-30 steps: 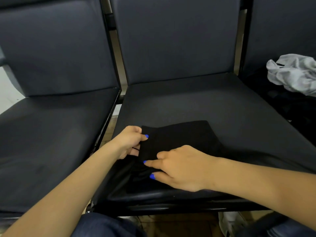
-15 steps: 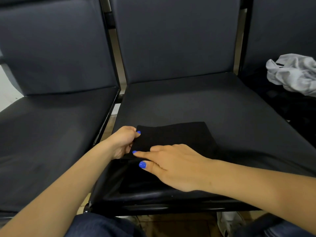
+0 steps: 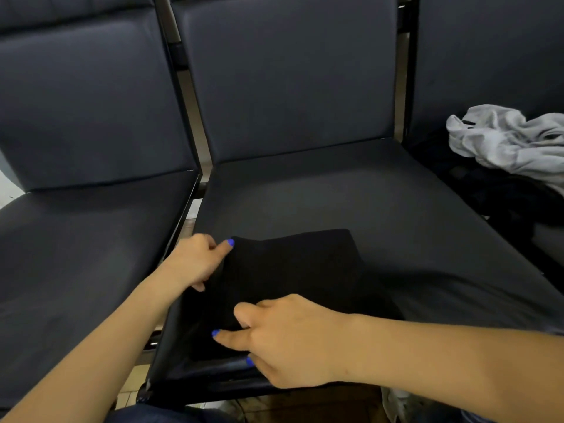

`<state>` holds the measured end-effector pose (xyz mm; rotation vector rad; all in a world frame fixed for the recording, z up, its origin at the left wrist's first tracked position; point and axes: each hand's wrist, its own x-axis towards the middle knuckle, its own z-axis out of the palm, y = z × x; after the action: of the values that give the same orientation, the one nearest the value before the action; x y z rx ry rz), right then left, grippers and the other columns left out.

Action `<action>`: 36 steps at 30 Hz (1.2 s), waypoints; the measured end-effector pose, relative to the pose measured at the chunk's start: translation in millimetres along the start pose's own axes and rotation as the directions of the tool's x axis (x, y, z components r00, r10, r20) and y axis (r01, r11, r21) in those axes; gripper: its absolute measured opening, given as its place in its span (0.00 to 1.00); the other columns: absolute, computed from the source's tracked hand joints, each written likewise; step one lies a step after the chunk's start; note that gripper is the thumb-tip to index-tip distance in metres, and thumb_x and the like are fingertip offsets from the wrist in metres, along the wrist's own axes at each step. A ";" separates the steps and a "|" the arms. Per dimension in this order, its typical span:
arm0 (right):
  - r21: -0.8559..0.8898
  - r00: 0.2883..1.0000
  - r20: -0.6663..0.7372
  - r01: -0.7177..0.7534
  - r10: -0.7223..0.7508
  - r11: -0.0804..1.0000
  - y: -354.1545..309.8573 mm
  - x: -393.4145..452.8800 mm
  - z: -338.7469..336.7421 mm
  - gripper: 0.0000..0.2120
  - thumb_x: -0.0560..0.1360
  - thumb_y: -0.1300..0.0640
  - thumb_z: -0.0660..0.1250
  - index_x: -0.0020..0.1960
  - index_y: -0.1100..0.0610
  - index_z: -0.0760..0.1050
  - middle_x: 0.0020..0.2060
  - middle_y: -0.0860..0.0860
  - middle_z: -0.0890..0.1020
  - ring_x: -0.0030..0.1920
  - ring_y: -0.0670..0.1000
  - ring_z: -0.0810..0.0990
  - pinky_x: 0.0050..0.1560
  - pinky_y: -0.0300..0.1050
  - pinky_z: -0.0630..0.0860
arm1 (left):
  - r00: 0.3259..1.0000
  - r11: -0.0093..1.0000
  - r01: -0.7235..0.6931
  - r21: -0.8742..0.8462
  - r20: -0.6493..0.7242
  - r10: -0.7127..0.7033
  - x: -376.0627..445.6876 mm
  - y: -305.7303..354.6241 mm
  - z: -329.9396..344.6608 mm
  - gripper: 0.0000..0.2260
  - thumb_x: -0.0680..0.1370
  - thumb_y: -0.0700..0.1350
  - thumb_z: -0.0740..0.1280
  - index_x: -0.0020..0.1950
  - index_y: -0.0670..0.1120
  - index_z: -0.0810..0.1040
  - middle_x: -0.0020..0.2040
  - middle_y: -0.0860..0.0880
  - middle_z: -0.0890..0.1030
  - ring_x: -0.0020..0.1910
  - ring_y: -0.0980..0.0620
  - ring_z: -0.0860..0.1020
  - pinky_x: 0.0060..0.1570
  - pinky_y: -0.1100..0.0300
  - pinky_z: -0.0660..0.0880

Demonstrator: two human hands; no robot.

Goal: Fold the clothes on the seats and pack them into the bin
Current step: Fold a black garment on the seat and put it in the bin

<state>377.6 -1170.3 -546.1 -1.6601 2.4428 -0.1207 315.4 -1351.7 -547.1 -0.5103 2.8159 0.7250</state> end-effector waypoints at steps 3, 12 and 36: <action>0.069 1.000 0.025 -0.005 0.003 0.998 1.6 -3.3 0.7 0.27 0.79 0.58 0.59 0.77 0.50 0.57 0.50 0.52 0.66 0.41 0.51 0.69 0.36 0.45 0.65 | 0.984 0.918 -0.050 0.392 0.177 -0.021 -10.0 8.3 2.6 0.25 0.74 0.66 0.63 0.46 0.42 0.77 0.33 0.48 0.73 0.30 0.52 0.73 0.32 0.60 0.72; 0.374 0.972 0.199 -0.195 0.127 0.907 4.6 -34.7 -9.8 0.20 0.79 0.53 0.60 0.70 0.42 0.68 0.26 0.47 0.74 0.30 0.45 0.74 0.35 0.44 0.69 | 0.953 0.998 -0.041 -0.051 0.298 0.054 -30.4 17.3 22.0 0.14 0.76 0.51 0.69 0.52 0.48 0.66 0.46 0.46 0.74 0.34 0.50 0.76 0.27 0.62 0.74; 0.516 0.750 0.032 0.554 0.661 -0.653 -47.7 -123.9 12.6 0.33 0.77 0.34 0.44 0.71 0.55 0.65 0.53 0.63 0.82 0.50 0.60 0.79 0.53 0.56 0.76 | 0.877 0.226 -0.161 -0.961 -0.035 0.479 -157.1 156.0 -9.9 0.25 0.76 0.29 0.63 0.68 0.53 0.72 0.54 0.44 0.80 0.39 0.55 0.83 0.35 0.63 0.80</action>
<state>467.9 -1072.6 -537.0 0.1356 0.6987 -2.5271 401.2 -1184.4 -429.7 0.1276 1.8636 2.4012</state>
